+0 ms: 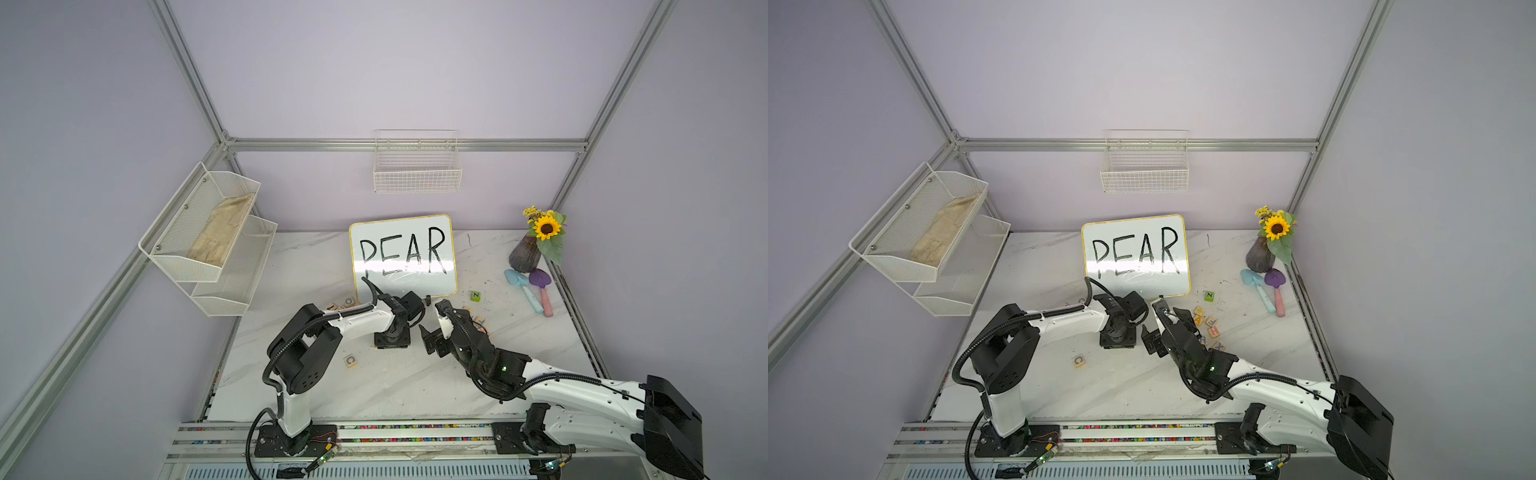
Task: Spell the uppercase word “pear” with letter blocks
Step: Place the letter block at the center of the board.
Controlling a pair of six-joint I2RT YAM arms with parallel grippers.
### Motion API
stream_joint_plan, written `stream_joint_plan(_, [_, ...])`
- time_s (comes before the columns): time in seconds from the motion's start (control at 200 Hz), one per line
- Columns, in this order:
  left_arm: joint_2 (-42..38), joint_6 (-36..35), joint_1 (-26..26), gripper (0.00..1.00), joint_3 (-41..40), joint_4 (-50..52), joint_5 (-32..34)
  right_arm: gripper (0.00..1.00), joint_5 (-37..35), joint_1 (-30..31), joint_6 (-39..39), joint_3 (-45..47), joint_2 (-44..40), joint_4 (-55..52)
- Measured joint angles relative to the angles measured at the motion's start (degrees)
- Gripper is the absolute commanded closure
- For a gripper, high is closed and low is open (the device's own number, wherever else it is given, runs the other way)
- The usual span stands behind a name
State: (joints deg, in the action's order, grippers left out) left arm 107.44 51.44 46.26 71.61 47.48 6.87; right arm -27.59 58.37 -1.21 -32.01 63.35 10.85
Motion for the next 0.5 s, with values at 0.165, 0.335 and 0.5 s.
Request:
stream_joint_plan(0.165, [0.00, -0.04, 0.00, 0.52, 0.02, 0.00, 0.00, 0.03, -0.02, 0.00, 0.00, 0.00, 0.00, 0.00])
stream_joint_plan(0.335, [-0.28, -0.20, 0.00, 0.49, 0.70, 0.26, 0.02, 0.03, -0.02, -0.24, 0.00, 0.00, 0.00, 0.00])
stream_joint_plan(0.5, [-1.42, -1.07, 0.00, 0.48, 2.58, 0.24, 0.24, 0.03, -0.07, -0.55, 0.00, 0.00, -0.07, 0.00])
